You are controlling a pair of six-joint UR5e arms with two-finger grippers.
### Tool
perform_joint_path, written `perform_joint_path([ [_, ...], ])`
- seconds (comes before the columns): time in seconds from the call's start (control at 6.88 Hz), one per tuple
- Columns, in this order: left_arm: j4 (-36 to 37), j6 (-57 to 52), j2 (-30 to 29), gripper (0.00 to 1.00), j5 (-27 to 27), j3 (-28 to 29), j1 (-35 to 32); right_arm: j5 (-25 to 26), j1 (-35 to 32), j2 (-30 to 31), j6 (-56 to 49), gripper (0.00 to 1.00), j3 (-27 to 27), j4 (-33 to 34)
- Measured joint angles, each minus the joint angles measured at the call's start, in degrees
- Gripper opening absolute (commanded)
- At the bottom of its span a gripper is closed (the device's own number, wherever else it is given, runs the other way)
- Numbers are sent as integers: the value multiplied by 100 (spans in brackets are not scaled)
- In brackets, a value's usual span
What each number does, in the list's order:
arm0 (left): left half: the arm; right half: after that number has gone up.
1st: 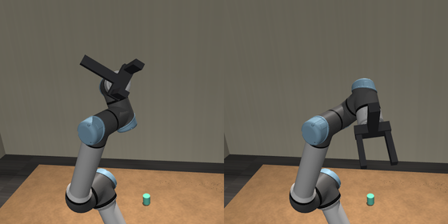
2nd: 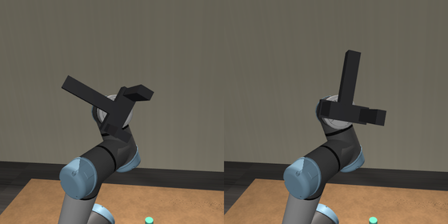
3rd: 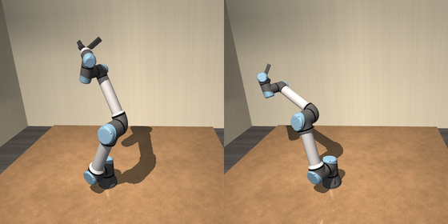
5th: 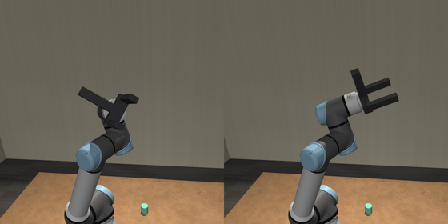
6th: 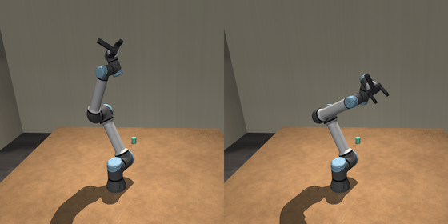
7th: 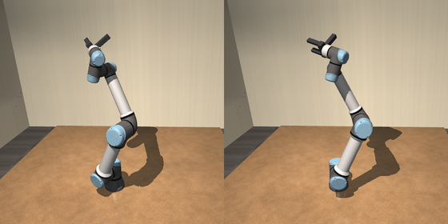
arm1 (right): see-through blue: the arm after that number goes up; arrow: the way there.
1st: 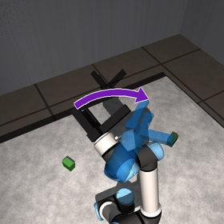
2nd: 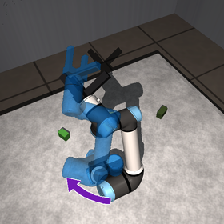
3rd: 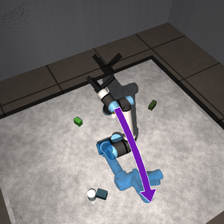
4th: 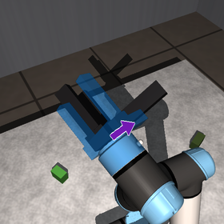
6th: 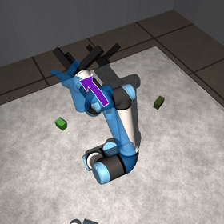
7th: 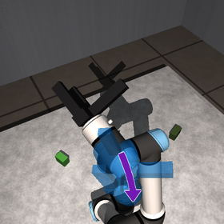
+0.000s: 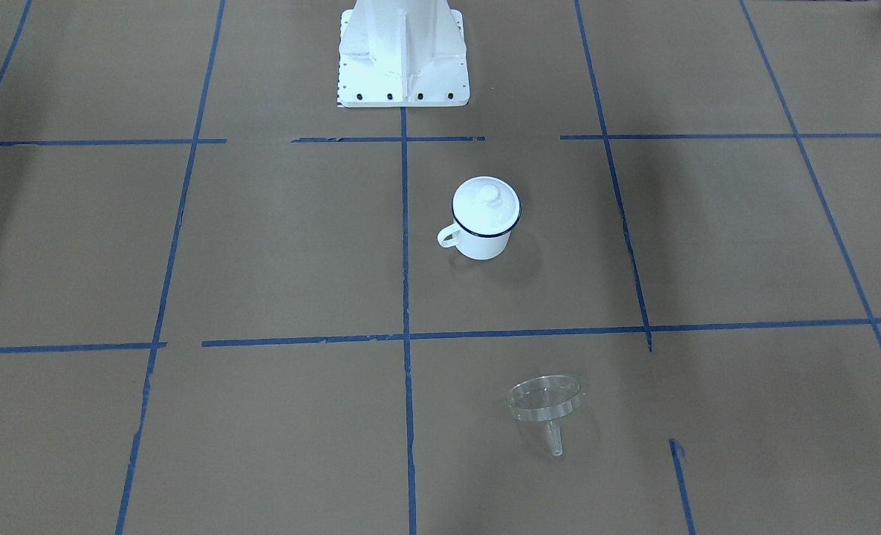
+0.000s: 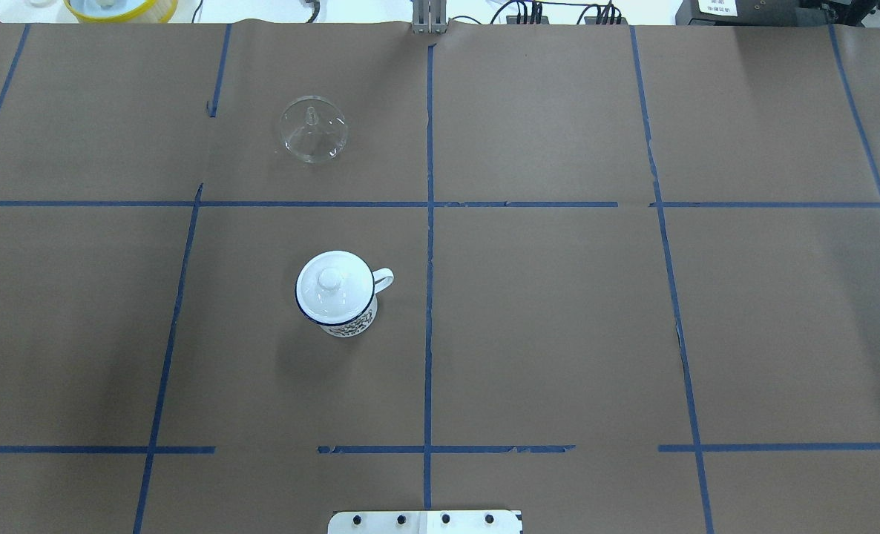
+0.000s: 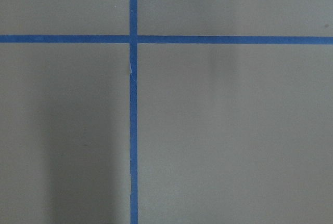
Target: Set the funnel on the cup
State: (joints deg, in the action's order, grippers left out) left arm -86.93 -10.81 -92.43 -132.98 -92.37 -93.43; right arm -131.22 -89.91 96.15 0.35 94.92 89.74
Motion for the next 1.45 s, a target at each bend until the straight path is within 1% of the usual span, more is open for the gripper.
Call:
perform_joint_path([
  [0.73,-39,22,87,100,70,-101,-7,0,0,0,0,100,-2,0],
  [1.02,-255,10,269,100,40,-272,3,0,0,0,0,100,-3,0],
  [1.16,-581,185,296,100,-164,-381,79,0,0,0,0,100,-1,0],
  [1.31,-802,700,294,100,-416,-622,315,0,0,0,0,100,0,0],
  [1.45,-893,1575,279,100,-512,-1000,739,0,0,0,0,100,0,0],
])
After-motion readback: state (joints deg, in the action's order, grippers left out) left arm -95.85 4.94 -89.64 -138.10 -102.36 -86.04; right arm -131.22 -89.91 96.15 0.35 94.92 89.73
